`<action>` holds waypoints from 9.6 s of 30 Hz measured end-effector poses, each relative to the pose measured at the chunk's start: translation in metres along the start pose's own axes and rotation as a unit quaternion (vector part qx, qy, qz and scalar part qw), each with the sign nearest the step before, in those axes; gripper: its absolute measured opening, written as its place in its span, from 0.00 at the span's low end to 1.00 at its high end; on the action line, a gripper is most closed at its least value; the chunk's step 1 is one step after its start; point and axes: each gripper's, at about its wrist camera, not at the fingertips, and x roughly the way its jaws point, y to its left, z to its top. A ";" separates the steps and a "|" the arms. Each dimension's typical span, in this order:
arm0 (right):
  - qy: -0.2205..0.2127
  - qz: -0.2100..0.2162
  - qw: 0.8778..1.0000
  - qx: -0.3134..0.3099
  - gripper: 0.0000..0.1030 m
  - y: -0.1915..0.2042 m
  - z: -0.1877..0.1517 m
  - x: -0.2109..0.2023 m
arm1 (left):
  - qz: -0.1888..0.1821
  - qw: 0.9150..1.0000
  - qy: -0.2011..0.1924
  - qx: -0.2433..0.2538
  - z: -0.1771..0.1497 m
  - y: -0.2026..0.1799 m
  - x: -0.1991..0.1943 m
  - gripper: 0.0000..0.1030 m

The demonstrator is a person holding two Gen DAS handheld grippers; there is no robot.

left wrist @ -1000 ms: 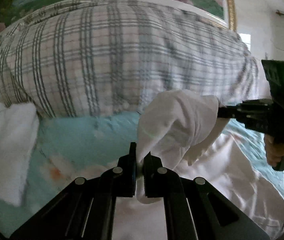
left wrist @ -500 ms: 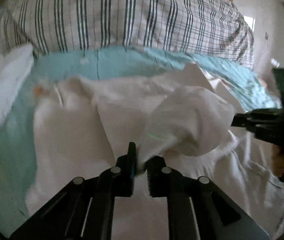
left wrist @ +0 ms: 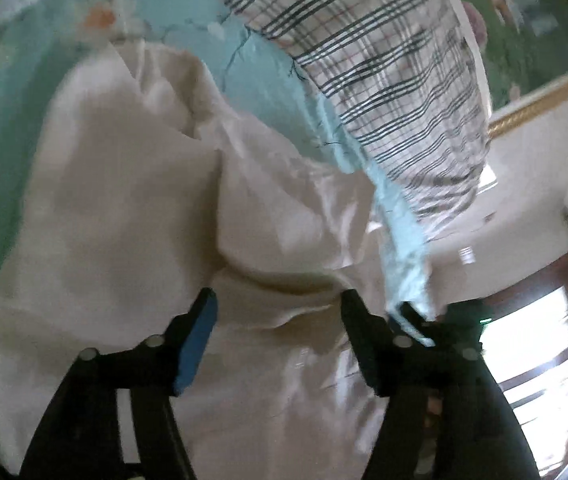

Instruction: Fold large clothes

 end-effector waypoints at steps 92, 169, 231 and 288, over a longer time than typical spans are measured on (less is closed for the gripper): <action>-0.047 -0.221 0.973 0.038 0.46 -0.032 -0.126 -0.186 | 0.188 0.981 -0.013 0.040 -0.159 0.062 -0.147 0.72; -0.098 -0.048 0.994 -0.010 0.46 -0.012 0.060 -0.044 | 0.079 0.992 -0.046 0.088 0.012 0.001 -0.037 0.46; -0.009 -0.105 0.994 -0.009 0.45 0.010 -0.059 -0.045 | 0.084 0.981 -0.131 -0.113 -0.073 0.048 -0.022 0.67; -0.017 0.018 0.998 -0.052 0.13 -0.014 0.119 -0.046 | 0.114 0.906 -0.020 0.408 -0.112 -0.230 0.175 0.07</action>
